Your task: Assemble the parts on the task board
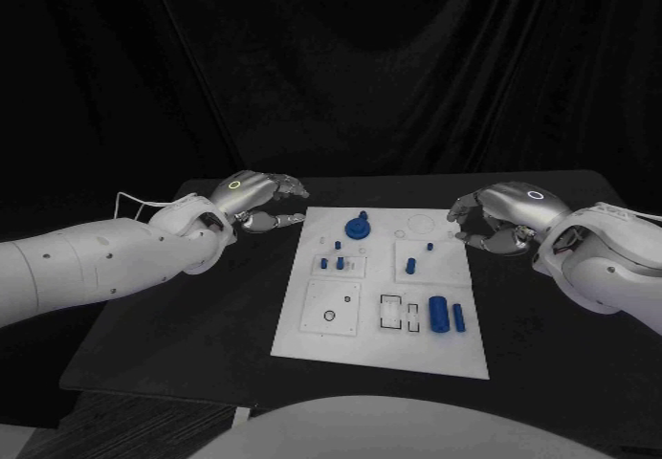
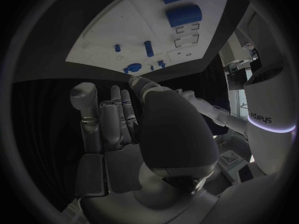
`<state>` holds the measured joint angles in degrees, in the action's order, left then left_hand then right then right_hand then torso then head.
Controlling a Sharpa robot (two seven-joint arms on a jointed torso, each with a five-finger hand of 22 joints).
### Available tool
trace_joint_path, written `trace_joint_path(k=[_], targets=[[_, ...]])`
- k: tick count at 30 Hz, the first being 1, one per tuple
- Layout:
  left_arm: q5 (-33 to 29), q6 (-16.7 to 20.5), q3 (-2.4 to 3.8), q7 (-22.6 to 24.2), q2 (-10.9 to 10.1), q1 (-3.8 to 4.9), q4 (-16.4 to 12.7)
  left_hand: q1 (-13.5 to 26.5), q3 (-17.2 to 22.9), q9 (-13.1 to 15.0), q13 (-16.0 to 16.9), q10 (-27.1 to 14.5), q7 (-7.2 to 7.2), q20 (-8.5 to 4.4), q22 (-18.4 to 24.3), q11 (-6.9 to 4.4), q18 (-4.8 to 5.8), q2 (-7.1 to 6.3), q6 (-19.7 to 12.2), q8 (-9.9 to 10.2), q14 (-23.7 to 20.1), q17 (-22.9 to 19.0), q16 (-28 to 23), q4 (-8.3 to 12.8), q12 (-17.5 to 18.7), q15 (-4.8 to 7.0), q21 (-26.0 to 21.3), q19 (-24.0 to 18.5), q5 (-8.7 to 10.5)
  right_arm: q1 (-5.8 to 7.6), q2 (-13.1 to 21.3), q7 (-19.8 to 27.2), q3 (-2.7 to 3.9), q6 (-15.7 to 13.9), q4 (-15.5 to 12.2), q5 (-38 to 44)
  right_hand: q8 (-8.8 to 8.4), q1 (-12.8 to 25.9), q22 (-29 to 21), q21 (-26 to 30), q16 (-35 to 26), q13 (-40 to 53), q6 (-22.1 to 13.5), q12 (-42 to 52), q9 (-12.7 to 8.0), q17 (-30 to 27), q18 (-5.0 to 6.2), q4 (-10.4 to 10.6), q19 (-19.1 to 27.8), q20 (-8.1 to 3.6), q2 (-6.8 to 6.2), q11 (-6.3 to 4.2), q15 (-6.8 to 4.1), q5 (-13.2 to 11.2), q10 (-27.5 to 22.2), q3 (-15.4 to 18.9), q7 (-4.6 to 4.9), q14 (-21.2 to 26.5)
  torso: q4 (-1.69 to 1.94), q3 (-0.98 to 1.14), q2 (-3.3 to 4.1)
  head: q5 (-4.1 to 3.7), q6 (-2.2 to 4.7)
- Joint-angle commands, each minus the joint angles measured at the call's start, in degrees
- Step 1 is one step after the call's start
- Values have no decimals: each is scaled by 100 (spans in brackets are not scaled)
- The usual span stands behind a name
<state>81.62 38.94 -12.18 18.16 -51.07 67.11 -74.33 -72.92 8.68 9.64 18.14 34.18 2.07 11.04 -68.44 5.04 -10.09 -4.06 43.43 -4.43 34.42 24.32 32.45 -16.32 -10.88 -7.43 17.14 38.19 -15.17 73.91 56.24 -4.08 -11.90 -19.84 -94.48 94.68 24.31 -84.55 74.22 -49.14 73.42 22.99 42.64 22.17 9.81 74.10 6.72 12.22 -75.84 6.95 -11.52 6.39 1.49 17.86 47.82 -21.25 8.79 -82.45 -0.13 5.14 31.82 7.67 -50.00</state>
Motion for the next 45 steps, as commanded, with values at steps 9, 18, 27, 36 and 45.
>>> trace_joint_path(k=[9,18,27,36,45], targets=[[-5112,-1514,2,2497,-74,-3,-359,524,-1389,-752,-1547,-3133,-415,-151,6281,-918,543,526,-2678,253,-3442,-2432,-3245,-26,788,524,-1674,-3825,852,-22,-547,-125,2,1288,757,1140,-790,-47,299,1502,-826,-531,190,-385,-239,-701,267,-136,745,-141,-55,-205,-183,412,-896,956,-310,736,148,-99,-88,-147,0],[-7013,-3118,1,2829,-135,-33,-758,535,-1741,-791,-1729,-3342,-461,-428,6799,-962,27,846,-2895,276,-3442,-2432,-3245,-42,761,649,-1710,-3822,1052,-183,-823,113,2,1201,1177,1170,-937,11,357,1354,-682,-592,413,-133,-185,-712,221,163,544,-106,-11,-98,-124,156,-652,1183,-268,639,337,-204,-163,-340,0],[-7389,-3569,1,2809,-196,-41,-864,27,-1968,-790,-1723,-3369,-375,-221,6751,-847,6,1200,-2880,275,-3442,-2432,-3245,-34,653,511,-1703,-3822,419,-270,-1075,275,2,952,1514,1006,-1070,-115,462,1046,-506,-692,498,-45,-130,-648,160,115,341,-54,86,-19,-53,823,-363,969,-234,528,445,-287,-212,-406,0],[-7455,-3763,0,2744,-192,-88,-791,-312,-2097,-787,-1722,-3385,-309,-1,6714,-784,-10,1340,-2846,270,-3442,-2432,-3245,-35,607,416,-1697,-3819,-17,-416,-1331,456,2,804,1847,842,-1201,-105,521,761,-388,-937,570,-214,-77,-639,128,72,194,-1,70,-34,18,844,242,678,-162,443,505,-365,-276,-522,0],[-7463,-3843,-1,2836,-154,-128,-735,-359,-2254,-774,-1721,-3396,-309,174,6680,-802,-9,1430,-2709,254,-3442,-2432,-3245,-47,575,343,-1691,-3814,81,-564,-1444,468,2,918,2060,747,-1289,-11,526,706,-363,-1169,669,-507,-62,-681,128,53,198,29,-18,-11,37,901,555,474,-103,454,516,-370,-331,-569,0]])
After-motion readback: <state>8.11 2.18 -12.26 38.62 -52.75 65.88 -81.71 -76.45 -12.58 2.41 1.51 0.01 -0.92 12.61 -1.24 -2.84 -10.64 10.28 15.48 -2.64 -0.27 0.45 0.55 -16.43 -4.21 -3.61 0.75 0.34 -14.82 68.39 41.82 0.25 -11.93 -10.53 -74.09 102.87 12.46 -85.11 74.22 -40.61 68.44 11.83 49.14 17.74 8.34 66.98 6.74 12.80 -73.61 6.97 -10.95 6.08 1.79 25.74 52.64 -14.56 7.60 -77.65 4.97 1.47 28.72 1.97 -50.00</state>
